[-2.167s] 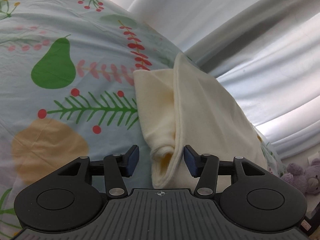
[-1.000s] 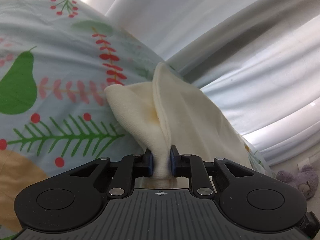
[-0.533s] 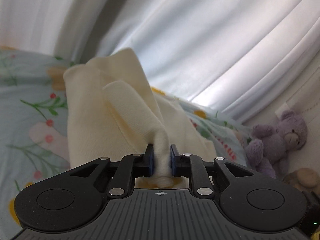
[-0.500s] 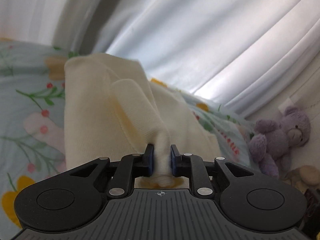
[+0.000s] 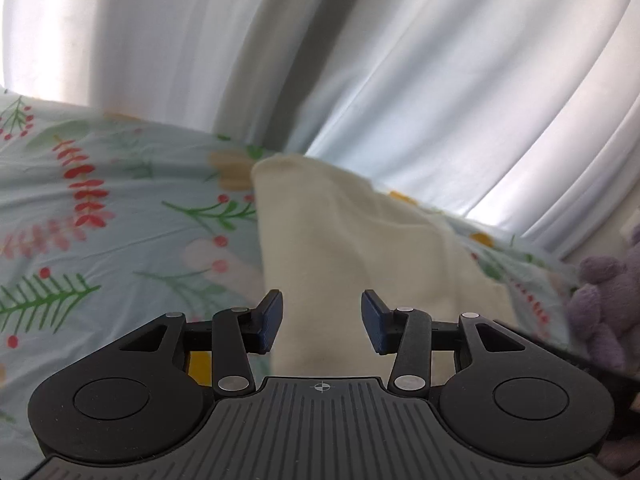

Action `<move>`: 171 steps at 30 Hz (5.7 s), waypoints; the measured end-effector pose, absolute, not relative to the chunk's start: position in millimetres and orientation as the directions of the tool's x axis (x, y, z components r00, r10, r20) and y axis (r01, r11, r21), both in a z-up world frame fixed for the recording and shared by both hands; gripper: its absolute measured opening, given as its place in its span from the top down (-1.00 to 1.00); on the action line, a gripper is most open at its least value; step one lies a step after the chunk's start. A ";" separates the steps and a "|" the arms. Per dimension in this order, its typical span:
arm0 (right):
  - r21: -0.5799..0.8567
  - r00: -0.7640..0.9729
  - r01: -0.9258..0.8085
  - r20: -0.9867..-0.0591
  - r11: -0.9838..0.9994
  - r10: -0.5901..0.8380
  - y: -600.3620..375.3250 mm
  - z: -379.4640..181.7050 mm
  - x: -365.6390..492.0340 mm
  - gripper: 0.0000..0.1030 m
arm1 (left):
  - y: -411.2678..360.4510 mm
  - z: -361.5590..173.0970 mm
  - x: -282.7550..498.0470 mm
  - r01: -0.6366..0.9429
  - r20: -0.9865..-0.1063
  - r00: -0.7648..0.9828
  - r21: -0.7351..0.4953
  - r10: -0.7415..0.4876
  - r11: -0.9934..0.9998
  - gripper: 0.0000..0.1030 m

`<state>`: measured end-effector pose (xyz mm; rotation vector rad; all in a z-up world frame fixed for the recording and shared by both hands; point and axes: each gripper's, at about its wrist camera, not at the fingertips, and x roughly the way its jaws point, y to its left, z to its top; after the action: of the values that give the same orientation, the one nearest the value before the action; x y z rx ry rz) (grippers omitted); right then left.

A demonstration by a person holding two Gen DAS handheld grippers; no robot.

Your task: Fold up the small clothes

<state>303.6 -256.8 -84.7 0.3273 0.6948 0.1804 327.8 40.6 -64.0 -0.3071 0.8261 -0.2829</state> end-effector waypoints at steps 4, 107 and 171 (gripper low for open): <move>0.520 0.708 -0.064 -0.578 0.852 0.406 -264.9 -89.6 323.9 0.36 | 40.5 -92.5 330.7 0.119 -0.702 0.590 -0.414 -0.400 0.903 -0.10; 0.653 0.677 0.013 -0.563 0.757 0.474 -392.2 -107.8 324.4 -0.06 | 2.8 -90.9 380.7 0.133 -0.662 0.376 -0.654 -0.648 0.745 -0.47; 0.686 0.519 -0.274 -0.485 0.674 0.704 -296.8 -71.8 369.4 0.46 | 34.8 -50.4 361.6 0.160 -0.597 0.507 -0.644 -0.622 0.748 0.27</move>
<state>369.4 -296.8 -71.8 0.5837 0.8314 0.6280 361.6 34.8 -50.4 -0.5623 0.9276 -0.5025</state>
